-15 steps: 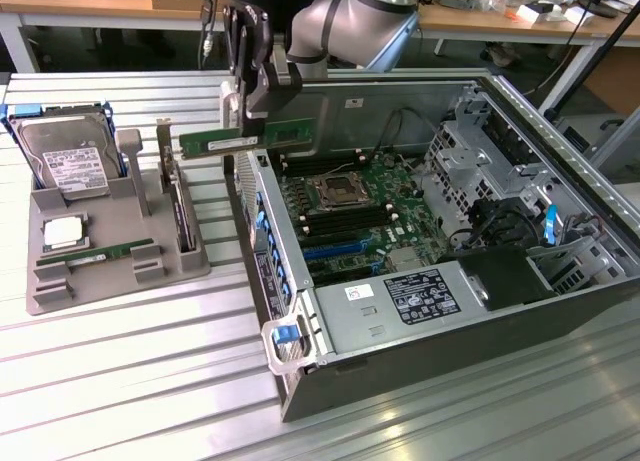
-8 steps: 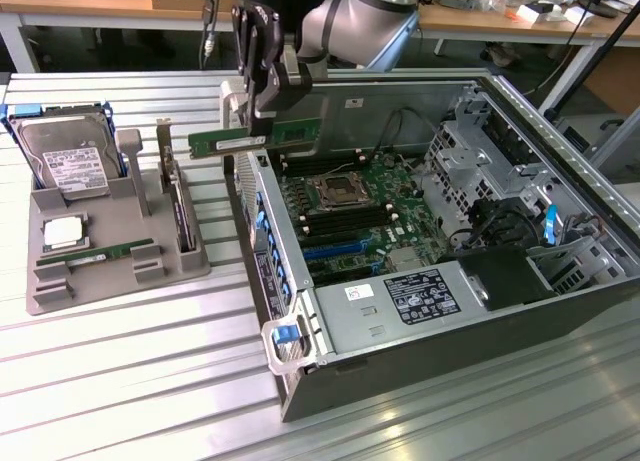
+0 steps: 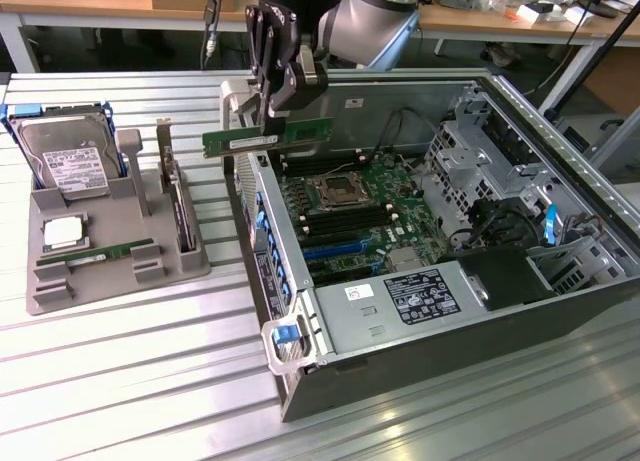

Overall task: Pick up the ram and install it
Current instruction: 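Pick up the ram and move it above insertion slot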

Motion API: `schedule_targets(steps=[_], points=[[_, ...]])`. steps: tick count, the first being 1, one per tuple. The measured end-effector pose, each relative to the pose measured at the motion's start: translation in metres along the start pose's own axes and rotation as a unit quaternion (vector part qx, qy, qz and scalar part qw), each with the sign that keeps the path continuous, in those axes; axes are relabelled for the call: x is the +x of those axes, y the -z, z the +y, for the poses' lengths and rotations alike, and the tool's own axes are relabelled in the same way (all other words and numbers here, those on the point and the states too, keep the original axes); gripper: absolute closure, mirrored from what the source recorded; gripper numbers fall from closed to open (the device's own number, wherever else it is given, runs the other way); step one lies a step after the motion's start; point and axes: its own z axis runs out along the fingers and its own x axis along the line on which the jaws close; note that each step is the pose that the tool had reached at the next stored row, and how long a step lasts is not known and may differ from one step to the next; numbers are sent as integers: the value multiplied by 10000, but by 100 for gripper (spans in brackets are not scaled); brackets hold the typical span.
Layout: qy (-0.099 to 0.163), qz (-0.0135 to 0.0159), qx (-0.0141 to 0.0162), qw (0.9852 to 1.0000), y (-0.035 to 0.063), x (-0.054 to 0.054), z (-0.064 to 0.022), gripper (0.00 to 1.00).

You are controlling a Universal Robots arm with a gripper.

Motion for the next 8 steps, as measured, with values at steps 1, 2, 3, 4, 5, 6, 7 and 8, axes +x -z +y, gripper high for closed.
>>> schedule_targets(steps=[1, 2, 3, 4, 5, 6, 7, 8], points=[[0, 1, 0, 10000, 1, 1, -18, 88], [0, 1, 0, 10000, 2, 2, -31, 88], [0, 2, -1, 10000, 3, 3, -50, 88], [0, 2, 0, 10000, 3, 5, -71, 88], [0, 3, -1, 10000, 5, 7, -92, 88], [0, 3, -1, 10000, 6, 8, -109, 88], [0, 4, -1, 10000, 6, 10, -126, 88], [0, 4, -1, 10000, 7, 11, -134, 88]])
